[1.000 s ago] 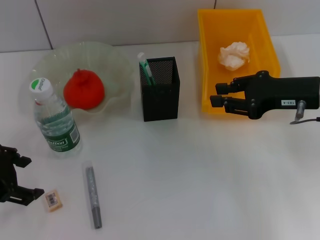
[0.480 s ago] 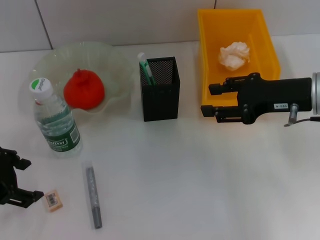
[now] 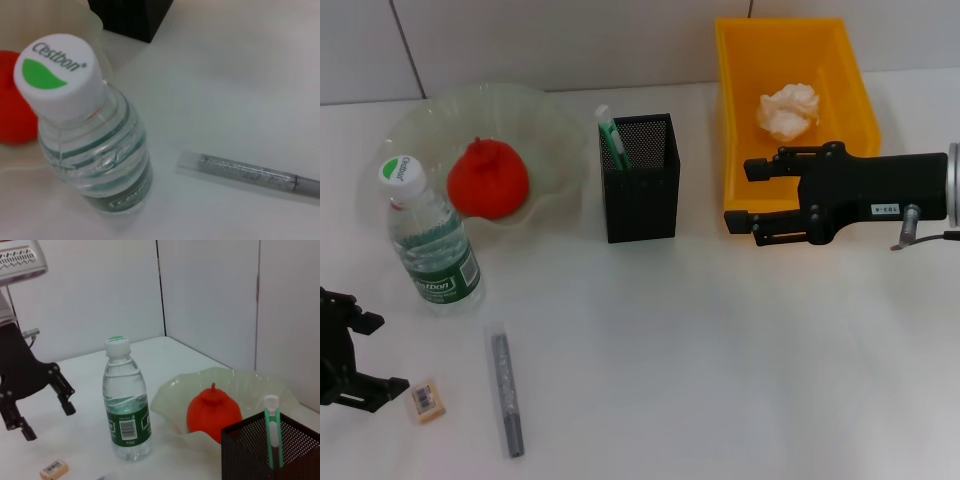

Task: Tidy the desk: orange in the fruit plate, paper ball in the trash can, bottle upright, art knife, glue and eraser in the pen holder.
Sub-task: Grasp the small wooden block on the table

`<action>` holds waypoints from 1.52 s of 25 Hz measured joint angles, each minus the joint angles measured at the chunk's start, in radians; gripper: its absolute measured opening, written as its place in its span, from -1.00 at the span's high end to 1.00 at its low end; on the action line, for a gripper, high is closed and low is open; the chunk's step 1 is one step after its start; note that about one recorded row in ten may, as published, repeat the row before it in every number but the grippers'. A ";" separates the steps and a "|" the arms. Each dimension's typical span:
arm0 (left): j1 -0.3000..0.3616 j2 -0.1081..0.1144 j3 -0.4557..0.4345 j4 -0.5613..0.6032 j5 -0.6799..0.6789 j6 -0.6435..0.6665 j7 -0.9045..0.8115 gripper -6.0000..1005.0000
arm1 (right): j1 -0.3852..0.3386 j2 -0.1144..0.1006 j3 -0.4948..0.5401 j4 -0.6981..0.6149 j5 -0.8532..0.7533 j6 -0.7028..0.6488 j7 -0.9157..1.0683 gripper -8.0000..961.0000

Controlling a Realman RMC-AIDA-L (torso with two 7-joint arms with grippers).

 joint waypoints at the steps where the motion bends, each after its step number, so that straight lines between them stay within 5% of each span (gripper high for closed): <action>1: -0.001 0.000 0.004 0.000 -0.001 0.004 -0.005 -0.57 | 0.000 0.000 0.000 0.002 0.000 0.002 0.000 -0.60; 12: -0.002 0.000 0.034 0.006 0.000 0.015 -0.046 -0.57 | -0.001 0.003 0.002 0.015 0.019 0.013 -0.029 -0.60; 23: -0.021 0.000 0.112 0.002 0.026 0.013 -0.108 -0.57 | 0.003 0.002 0.008 0.052 0.029 0.032 -0.049 -0.60; 27: -0.052 0.000 0.214 -0.007 0.084 0.009 -0.191 -0.57 | 0.003 0.002 0.007 0.062 0.030 0.048 -0.051 -0.60; 38: -0.061 -0.003 0.256 -0.014 0.096 -0.006 -0.234 -0.57 | 0.006 0.002 0.000 0.065 0.030 0.064 -0.065 -0.60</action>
